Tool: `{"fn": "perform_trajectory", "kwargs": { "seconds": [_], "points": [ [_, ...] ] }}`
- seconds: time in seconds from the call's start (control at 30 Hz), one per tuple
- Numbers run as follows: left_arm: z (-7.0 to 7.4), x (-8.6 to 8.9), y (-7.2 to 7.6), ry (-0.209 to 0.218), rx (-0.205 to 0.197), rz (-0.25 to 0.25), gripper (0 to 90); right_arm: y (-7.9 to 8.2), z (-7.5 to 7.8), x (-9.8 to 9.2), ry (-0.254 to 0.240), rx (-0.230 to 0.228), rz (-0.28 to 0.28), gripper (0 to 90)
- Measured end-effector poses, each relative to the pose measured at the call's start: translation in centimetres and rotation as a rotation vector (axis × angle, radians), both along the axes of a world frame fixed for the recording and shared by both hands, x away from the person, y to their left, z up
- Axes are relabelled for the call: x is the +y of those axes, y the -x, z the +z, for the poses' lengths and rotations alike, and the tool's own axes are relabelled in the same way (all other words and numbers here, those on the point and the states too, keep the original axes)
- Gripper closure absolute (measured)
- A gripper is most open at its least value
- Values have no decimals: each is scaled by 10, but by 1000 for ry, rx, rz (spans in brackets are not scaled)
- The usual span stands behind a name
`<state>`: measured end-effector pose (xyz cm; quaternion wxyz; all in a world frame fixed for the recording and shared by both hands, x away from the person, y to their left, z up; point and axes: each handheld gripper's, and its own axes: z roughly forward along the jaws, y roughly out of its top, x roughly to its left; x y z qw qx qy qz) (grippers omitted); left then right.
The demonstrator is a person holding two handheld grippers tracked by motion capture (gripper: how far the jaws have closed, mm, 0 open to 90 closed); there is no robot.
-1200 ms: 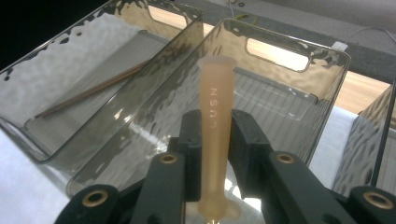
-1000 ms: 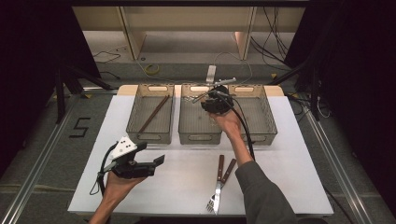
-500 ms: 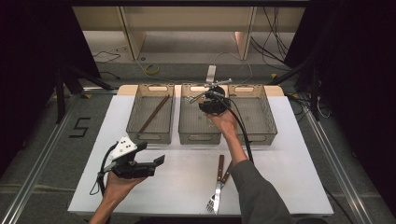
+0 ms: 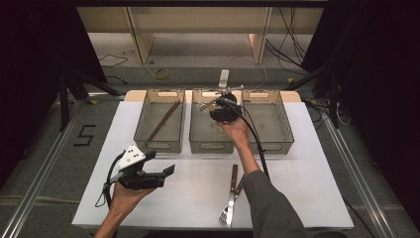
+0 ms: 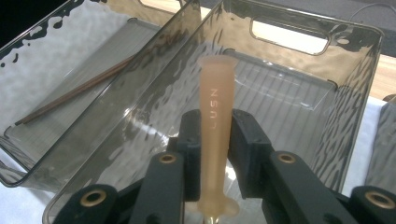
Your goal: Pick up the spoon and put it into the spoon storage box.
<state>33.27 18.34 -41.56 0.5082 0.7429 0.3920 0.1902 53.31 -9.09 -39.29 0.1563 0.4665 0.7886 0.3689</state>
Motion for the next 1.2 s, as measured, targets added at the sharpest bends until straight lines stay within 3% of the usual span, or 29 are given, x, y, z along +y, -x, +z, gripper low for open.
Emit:
{"fn": "perform_trajectory", "kwargs": {
  "seconds": [0.17,0.33,0.53,0.67,0.7,0.77,0.93,1.2],
  "points": [
    [0,0,0,4,-2,1,157,-1,-2,1,-5,10,-3,730],
    [0,0,0,3,-1,2,158,-1,1,-2,-23,25,0,552],
    [0,0,0,2,-2,3,157,5,9,-8,-45,16,30,420],
    [0,1,0,0,-1,4,157,16,15,-7,-56,-3,88,383],
    [0,1,0,0,-3,6,157,27,19,-6,-47,-21,132,369],
    [0,1,0,-2,-2,7,157,37,21,-7,-56,-27,164,358],
    [0,0,0,-2,-4,6,157,54,23,-11,-68,-42,208,344],
    [0,0,0,-5,-3,7,157,86,17,-21,-2,-58,285,366]
  ]
}}
